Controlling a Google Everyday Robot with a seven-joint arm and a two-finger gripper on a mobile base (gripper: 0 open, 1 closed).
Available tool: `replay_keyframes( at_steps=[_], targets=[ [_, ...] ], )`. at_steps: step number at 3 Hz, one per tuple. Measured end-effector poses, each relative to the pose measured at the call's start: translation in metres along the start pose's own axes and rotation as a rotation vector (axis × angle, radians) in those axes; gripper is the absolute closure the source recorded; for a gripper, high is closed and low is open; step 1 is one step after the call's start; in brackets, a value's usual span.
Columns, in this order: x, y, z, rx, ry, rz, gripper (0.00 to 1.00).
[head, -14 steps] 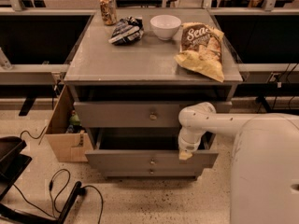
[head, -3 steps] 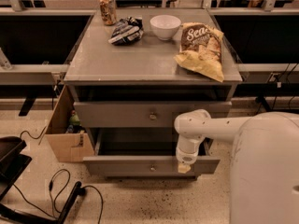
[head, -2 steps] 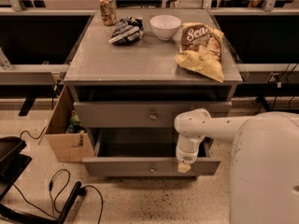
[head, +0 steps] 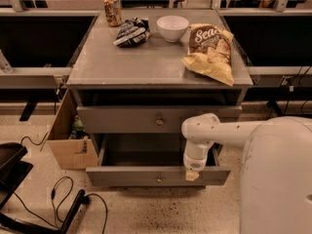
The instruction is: Open middle drawer
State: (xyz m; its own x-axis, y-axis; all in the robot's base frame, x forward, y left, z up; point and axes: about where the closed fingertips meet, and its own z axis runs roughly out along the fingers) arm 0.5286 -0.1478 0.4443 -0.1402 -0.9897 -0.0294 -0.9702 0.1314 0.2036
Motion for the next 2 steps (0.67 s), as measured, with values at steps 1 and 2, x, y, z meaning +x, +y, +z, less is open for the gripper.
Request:
replay_keyframes(
  at_steps=[1, 2],
  targets=[
    [0.0004, 0.0041, -0.0008, -0.01, 0.002, 0.0, 1.0],
    [-0.0002, 0.0138, -0.0048, -0.031, -0.007, -0.006, 1.0]
  ],
)
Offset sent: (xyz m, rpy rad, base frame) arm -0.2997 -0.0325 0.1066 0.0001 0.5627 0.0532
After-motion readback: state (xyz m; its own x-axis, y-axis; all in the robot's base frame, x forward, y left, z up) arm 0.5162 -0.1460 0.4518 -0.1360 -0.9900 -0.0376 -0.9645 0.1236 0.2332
